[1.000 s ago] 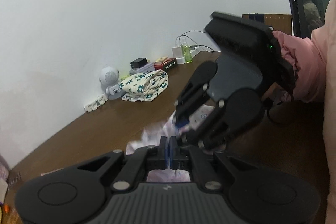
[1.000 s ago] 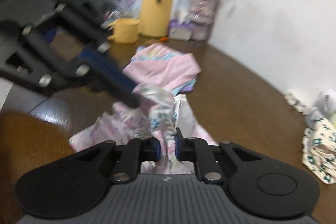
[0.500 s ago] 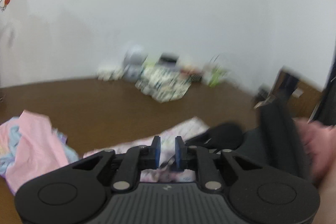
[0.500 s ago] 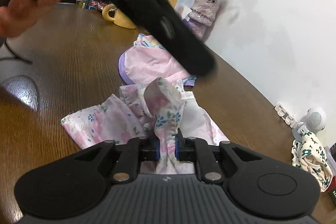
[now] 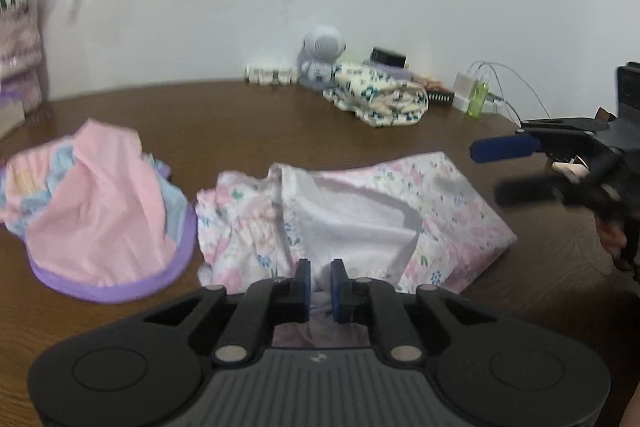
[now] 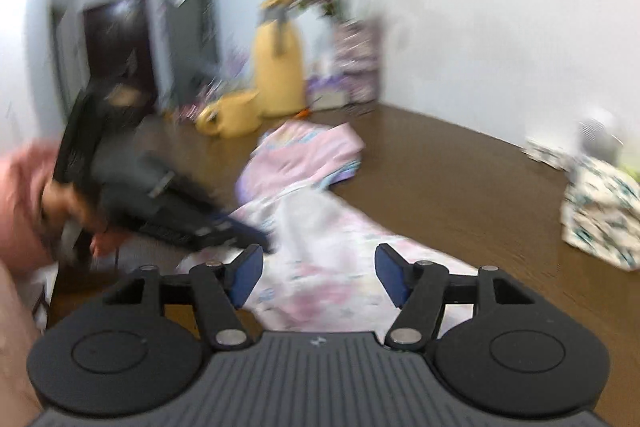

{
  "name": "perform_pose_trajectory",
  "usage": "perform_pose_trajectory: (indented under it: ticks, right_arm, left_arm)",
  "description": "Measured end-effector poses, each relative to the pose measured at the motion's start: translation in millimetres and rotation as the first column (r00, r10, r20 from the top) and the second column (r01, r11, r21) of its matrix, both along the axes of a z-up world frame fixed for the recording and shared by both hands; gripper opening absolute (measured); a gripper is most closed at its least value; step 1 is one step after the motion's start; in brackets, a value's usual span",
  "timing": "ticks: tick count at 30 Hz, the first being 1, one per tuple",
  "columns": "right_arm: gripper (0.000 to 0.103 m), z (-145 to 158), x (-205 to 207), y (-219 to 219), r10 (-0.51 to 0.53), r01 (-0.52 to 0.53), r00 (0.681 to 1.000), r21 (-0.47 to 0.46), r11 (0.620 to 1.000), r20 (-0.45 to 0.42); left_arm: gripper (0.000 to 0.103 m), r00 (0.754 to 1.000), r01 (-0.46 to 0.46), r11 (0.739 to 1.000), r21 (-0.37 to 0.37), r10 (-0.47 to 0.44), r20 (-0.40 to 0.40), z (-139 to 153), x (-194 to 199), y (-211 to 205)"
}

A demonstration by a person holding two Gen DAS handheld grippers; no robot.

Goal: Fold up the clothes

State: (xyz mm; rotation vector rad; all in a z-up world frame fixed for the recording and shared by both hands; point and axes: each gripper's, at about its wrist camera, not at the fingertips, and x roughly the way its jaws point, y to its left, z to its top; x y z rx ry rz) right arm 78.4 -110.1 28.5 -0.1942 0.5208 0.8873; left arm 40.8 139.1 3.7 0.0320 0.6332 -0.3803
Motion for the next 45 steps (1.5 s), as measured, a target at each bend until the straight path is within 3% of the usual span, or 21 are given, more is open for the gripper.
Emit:
perform_pose_trajectory:
  ticks: [1, 3, 5, 9, 13, 17, 22, 25, 31, 36, 40, 45]
  right_arm:
    - [0.060, -3, 6, -5, -0.017, 0.017, 1.000, -0.004, 1.000, -0.008]
    - [0.044, -9, 19, -14, -0.051, 0.051, 0.998, -0.011, 0.999, -0.023]
    - [0.041, -16, 32, -23, -0.086, 0.085, 0.996, -0.019, 0.996, -0.039]
    - [0.041, -29, 52, -30, -0.119, 0.116, 0.991, -0.049, 0.992, -0.059]
    - [0.042, -37, 49, -23, -0.112, 0.108, 0.992, -0.068, 0.992, -0.055]
    - [0.042, -45, 44, -21, -0.116, 0.111, 0.991, -0.080, 0.991, -0.061]
    - [0.047, -40, 45, -34, -0.122, 0.122, 0.988, -0.008, 0.993, -0.095]
    - [0.059, -27, 47, -58, -0.159, 0.172, 0.976, 0.079, 0.982, -0.146]
    - [0.058, -38, 57, -95, -0.218, 0.279, 0.912, 0.134, 0.951, -0.348]
    - [0.048, -54, 64, -106, -0.203, 0.317, 0.847, 0.160, 0.935, -0.491]
    - [0.037, -60, 67, -106, -0.203, 0.354, 0.819, 0.194, 0.915, -0.538]
    - [0.037, -64, 58, -110, -0.230, 0.409, 0.800, 0.223, 0.885, -0.554]
  left_arm:
    - [0.012, 1.000, -0.003, 1.000, 0.010, 0.003, 0.017, 2, -1, -1]
    - [0.012, 0.999, -0.019, 1.000, 0.023, 0.018, 0.033, 7, -3, -3]
    - [0.013, 0.998, -0.024, 1.000, 0.000, 0.024, 0.062, 15, -8, -5]
    - [0.014, 0.988, 0.049, 0.998, -0.031, -0.044, 0.145, 35, -16, -25]
    - [0.016, 0.982, 0.130, 0.990, 0.061, -0.137, 0.129, 28, -4, -57]
    - [0.016, 0.991, 0.095, 0.983, 0.158, -0.108, 0.078, 4, 14, -65]
    - [0.016, 0.996, 0.063, 0.987, 0.148, -0.070, 0.047, -13, 22, -53]
    - [0.016, 0.997, 0.057, 0.988, 0.143, -0.064, 0.043, -20, 23, -48]
    - [0.016, 0.997, 0.064, 0.987, 0.146, -0.071, 0.042, -25, 21, -45]
    - [0.016, 0.996, 0.067, 0.987, 0.147, -0.074, 0.041, -26, 22, -47]
    - [0.016, 0.997, 0.067, 0.988, 0.140, -0.073, 0.038, -27, 21, -47]
    - [0.016, 0.997, 0.067, 0.989, 0.134, -0.073, 0.038, -28, 21, -47]
